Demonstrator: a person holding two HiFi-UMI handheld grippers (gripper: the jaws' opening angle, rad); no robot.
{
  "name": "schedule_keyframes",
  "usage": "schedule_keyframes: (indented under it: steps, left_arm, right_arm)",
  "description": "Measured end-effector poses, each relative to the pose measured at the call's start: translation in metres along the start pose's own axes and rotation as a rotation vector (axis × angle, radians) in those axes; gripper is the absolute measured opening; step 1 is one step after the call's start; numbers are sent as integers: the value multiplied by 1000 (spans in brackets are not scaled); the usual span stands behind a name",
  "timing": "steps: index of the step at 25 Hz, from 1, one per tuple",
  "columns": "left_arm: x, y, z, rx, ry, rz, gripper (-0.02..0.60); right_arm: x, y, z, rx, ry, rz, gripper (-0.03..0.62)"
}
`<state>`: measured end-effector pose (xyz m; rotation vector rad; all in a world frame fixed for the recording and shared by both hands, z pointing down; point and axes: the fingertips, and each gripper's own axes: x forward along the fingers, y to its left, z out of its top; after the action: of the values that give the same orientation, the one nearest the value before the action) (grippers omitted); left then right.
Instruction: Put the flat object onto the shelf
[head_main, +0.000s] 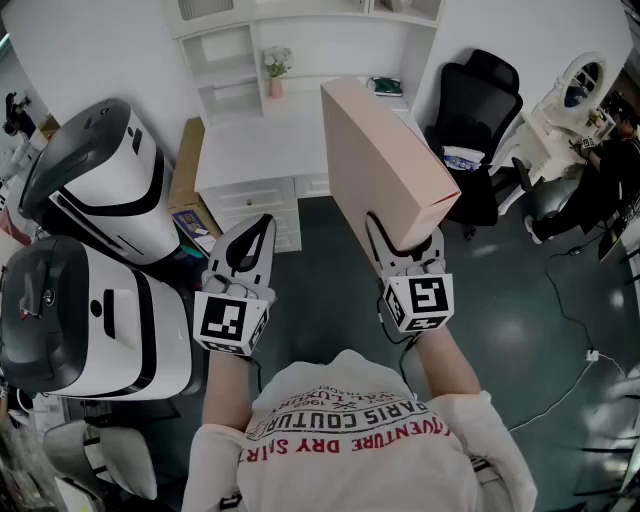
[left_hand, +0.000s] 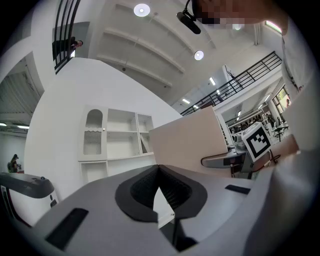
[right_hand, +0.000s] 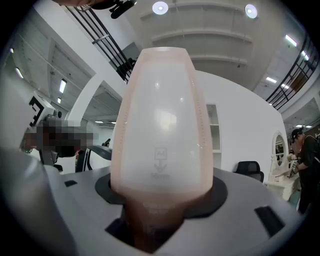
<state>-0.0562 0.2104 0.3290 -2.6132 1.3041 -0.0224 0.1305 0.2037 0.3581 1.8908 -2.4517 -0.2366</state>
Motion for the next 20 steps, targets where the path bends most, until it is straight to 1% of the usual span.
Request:
schedule_keyframes:
  steps: [7,12,16,20]
  left_arm:
    - [6,10,1,8,-11,-12,11]
    - [6,23,-3,9,-14,-5,11]
    - [8,34,-11,1,-2,7,11]
    - [16,40,-20,-9,18,24,11]
  right_arm:
    - [13,2,0,9,4,-5,293]
    - [24,8,1,17,0,-7,295]
    - [35,13,-3,30,5,6,295]
    - [49,9,-11,28,27,21,295]
